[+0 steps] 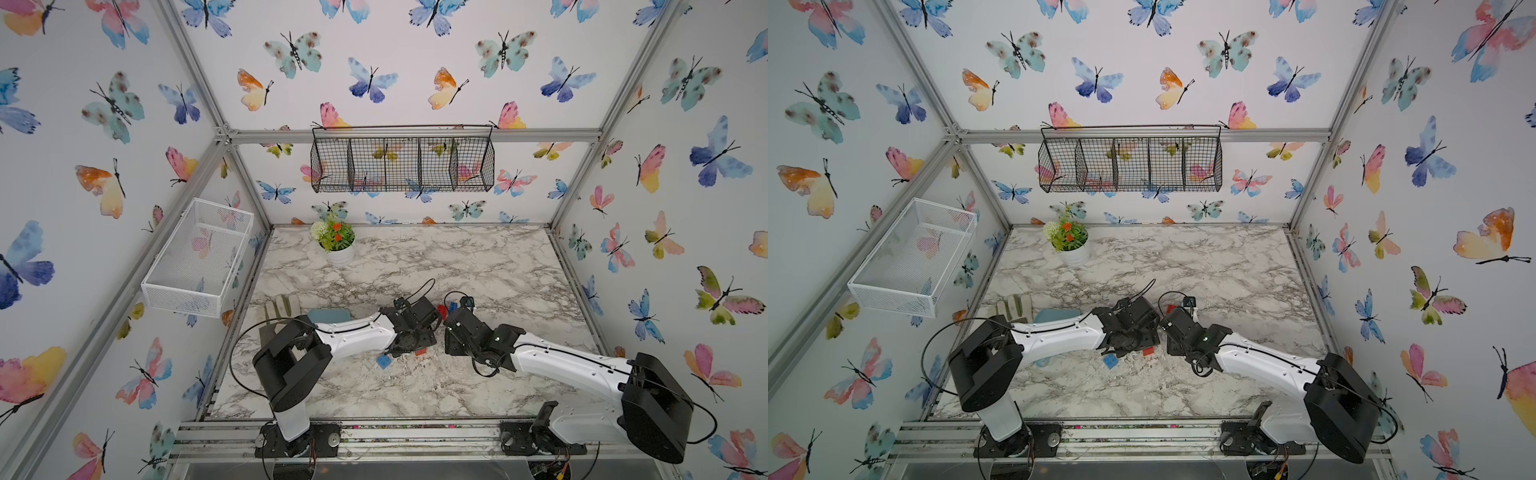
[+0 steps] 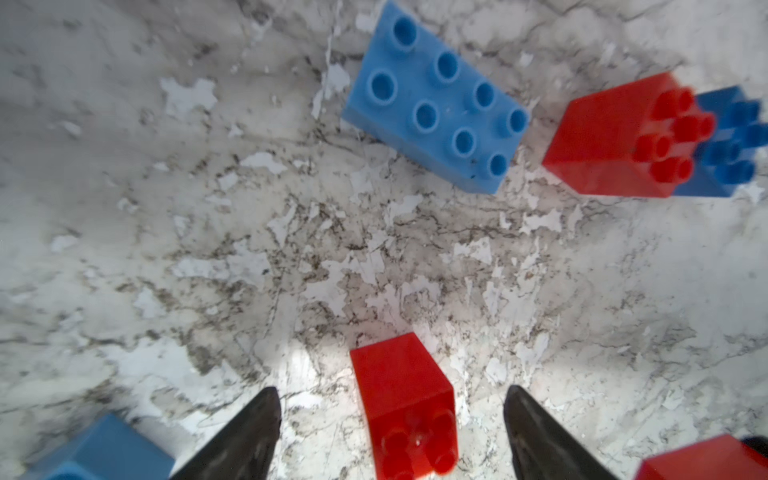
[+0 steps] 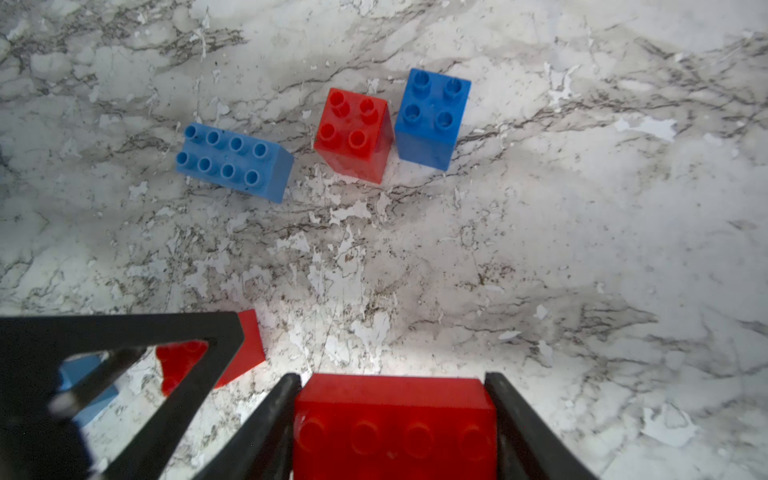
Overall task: Assemble a giraffe with lego
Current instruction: Move the lego brick at the center of the board, then assemble the lego brick with the lego brick.
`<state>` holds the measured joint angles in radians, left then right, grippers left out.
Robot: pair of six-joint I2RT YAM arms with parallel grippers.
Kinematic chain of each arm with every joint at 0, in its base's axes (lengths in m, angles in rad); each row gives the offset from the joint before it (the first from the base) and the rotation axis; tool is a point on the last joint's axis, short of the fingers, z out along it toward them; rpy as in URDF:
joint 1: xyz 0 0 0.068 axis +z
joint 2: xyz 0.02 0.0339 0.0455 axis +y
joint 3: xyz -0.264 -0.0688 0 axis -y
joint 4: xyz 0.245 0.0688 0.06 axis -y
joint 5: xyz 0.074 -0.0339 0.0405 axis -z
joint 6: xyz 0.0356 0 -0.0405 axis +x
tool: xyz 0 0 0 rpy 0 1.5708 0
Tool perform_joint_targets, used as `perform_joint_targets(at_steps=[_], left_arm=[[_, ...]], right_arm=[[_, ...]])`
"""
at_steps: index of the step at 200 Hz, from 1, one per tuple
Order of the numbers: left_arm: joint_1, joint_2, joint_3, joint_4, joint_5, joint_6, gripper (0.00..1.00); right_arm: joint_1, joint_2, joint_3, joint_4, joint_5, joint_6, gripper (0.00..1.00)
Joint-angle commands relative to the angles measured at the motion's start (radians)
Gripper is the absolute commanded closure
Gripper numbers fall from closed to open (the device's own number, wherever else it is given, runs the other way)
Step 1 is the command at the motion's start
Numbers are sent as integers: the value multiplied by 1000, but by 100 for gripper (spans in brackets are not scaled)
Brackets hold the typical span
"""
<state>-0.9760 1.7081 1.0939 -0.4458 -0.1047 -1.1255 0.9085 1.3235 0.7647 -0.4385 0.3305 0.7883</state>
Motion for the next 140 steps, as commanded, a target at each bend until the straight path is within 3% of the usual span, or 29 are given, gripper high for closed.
perform_joint_targets(at_steps=[1, 70, 119, 140], left_arm=[[13, -126, -42, -33, -94, 57, 15], [178, -376, -189, -15, -7, 379, 13], [340, -504, -308, 70, 232, 557, 11], [372, -524, -332, 88, 261, 599, 9]], right_arm=[[-7, 33, 59, -46, -45, -31, 41], [-4, 119, 124, 14, -176, -78, 44], [16, 199, 199, -5, -199, -119, 44], [27, 225, 225, -16, -190, -121, 44]])
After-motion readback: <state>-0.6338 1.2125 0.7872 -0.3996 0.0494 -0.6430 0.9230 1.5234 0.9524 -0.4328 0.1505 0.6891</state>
